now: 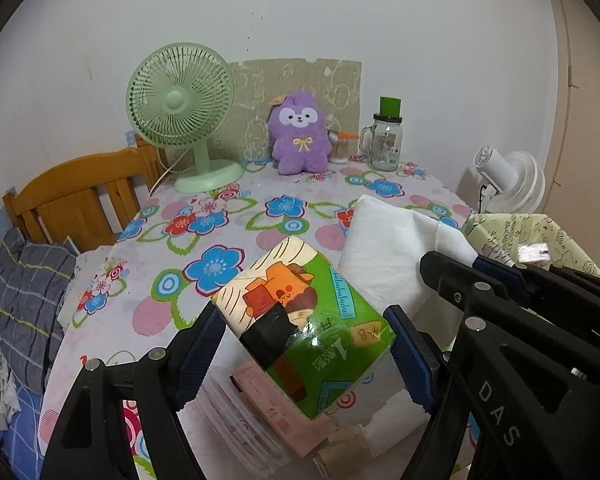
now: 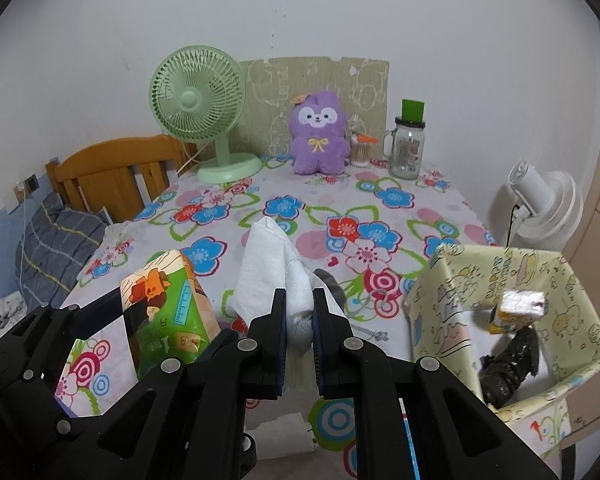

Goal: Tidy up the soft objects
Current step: 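Lift and carry the towel and tissue pack toward the fabric box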

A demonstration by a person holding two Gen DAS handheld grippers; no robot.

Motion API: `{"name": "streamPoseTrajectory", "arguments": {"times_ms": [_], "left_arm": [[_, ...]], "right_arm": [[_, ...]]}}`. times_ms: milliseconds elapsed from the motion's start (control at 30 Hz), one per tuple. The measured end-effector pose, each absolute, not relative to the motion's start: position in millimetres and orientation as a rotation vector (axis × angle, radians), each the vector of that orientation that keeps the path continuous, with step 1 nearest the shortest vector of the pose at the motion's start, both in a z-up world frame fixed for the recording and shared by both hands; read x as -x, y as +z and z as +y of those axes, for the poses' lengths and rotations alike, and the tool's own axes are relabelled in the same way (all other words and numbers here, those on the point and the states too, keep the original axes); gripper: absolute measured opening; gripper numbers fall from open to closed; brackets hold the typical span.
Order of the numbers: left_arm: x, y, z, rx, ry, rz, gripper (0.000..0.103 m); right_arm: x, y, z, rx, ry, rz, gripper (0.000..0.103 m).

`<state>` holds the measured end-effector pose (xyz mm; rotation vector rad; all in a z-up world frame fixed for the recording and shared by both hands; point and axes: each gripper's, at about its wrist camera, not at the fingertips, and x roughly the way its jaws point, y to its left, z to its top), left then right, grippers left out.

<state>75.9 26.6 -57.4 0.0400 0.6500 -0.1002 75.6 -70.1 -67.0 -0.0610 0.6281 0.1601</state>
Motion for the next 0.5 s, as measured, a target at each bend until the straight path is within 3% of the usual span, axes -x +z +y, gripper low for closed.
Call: {"name": "streamPoseTrajectory", "arguments": {"times_ms": [500], "left_arm": [[-69.5, -40.2, -2.9, -0.059, -0.148, 0.612, 0.082]], "right_arm": [[-64.1, -48.3, -96.1, 0.059, 0.146, 0.59, 0.014]]}}
